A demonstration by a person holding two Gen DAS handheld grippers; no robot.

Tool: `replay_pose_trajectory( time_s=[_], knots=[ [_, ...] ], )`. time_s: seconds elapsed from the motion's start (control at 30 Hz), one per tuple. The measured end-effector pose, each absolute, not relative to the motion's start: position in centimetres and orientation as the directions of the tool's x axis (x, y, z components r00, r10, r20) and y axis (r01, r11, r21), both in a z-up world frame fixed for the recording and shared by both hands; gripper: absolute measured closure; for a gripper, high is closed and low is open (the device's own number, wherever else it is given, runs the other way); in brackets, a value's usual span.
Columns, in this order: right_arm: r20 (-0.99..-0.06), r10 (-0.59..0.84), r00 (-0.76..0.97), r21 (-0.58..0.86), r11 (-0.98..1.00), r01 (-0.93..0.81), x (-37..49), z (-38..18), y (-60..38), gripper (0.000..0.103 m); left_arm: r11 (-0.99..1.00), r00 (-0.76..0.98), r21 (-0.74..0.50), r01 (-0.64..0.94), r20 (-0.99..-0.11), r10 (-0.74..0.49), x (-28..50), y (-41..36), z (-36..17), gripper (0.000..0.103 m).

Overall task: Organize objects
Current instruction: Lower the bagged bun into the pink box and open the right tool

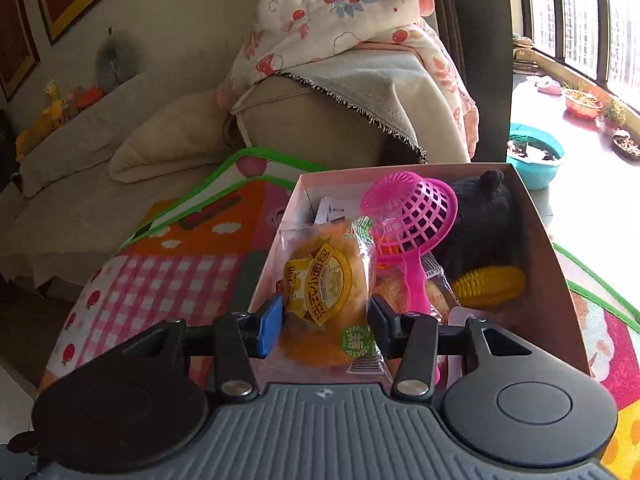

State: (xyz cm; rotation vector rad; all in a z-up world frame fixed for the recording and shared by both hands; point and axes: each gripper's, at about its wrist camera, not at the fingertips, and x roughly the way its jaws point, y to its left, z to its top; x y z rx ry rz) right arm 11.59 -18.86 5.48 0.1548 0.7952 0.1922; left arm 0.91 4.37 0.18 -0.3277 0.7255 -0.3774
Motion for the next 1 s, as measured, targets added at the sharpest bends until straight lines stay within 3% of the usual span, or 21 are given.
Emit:
replay_pose_trajectory(
  time_s=[0.17,0.23,0.37,0.5,0.57,0.7,0.83,1.0],
  knots=[
    [-0.679,0.275,0.680,0.225,0.960,-0.164,10.3,5.1,-19.2,0.054,0.881,0.699,-0.415,0.228,-0.559,-0.445,2.2,3.3,1.4,0.085],
    [-0.657,0.253,0.710,0.198,0.967,-0.162,8.9,6.0,-20.3,0.048,0.884,0.721,-0.401,0.240,-0.536,-0.439,3.1,2.3,2.6,0.085],
    [-0.578,0.098,0.810,0.020,0.994,-0.106,4.8,7.7,-23.0,0.042,0.878,0.741,-0.400,0.261,-0.500,-0.448,5.3,-0.1,4.5,0.085],
    [-0.546,-0.068,0.835,-0.139,0.990,-0.010,2.0,6.7,-25.7,0.042,0.916,0.737,-0.318,0.246,-0.552,-0.390,7.5,-3.0,4.6,0.085],
    [-0.568,-0.096,0.817,-0.169,0.986,-0.002,1.5,5.4,-26.7,0.043,0.938,0.731,-0.269,0.220,-0.591,-0.341,8.4,-3.9,4.0,0.069],
    [-0.597,-0.130,0.791,-0.192,0.981,0.016,2.2,2.5,-27.4,0.049,0.952,0.728,-0.219,0.212,-0.614,-0.304,8.8,-4.2,3.2,0.053],
    [-0.629,-0.066,0.775,-0.110,0.994,-0.005,4.0,1.6,-26.9,0.052,0.961,0.742,-0.176,0.214,-0.611,-0.277,8.9,-3.1,3.2,0.032],
    [-0.601,0.005,0.800,-0.093,0.993,-0.075,6.8,2.6,-23.0,0.052,0.992,0.813,-0.102,0.077,-0.570,-0.121,10.3,0.5,3.2,0.019]
  ],
)
